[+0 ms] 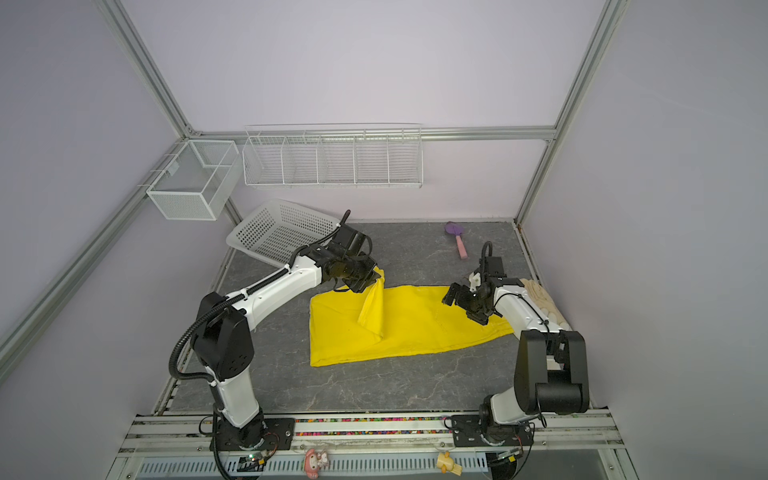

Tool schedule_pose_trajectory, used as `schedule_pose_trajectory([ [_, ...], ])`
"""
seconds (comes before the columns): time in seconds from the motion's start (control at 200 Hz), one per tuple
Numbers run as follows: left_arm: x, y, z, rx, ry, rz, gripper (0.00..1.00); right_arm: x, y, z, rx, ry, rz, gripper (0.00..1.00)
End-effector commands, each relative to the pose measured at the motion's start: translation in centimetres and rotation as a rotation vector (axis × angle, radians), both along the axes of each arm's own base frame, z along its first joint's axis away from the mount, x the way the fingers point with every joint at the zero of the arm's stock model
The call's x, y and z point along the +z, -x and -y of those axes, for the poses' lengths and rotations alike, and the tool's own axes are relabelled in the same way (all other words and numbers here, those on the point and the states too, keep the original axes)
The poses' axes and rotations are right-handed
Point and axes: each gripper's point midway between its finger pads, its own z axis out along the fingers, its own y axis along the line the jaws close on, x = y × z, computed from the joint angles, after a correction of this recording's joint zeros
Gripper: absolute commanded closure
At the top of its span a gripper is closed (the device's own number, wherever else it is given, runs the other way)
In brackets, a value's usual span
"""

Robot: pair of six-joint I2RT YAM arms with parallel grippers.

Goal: Fold and stack the trousers
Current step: 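Lift the hem end with the left gripper and fold it toward the right gripper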

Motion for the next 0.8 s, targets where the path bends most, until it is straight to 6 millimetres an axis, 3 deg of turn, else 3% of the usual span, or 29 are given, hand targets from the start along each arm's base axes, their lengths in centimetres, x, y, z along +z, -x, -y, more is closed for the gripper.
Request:
schedule_pose_trajectory([
  [0.0,-0.7,-0.2,2.1,-0.060,0.028,-0.011,1.00,0.2,0.3,-0.3,0.023,-0.015,0.018,0.01],
  [0.2,-2.3,0.9,5.2,-0.190,0.055,-0.048,1.00,0.1,0.5,-0.2,0.024,-0.012,0.014,0.01],
  [0.48,-4.5,1.1,6.6,-0.225,0.061,-0.064,1.00,-0.2,0.5,-0.1,0.021,-0.013,0.006,0.01],
  [0.59,-5.2,1.0,7.4,-0.236,0.074,-0.065,0.76,-0.3,0.5,-0.1,0.021,-0.012,0.003,0.01],
  [0.67,-4.5,0.7,7.8,-0.253,0.069,-0.038,0.60,0.0,0.6,0.0,0.025,-0.004,0.007,0.01],
  [0.795,-2.2,-0.1,8.1,-0.270,0.072,0.037,0.50,0.9,0.5,0.2,0.032,0.012,0.025,0.01],
])
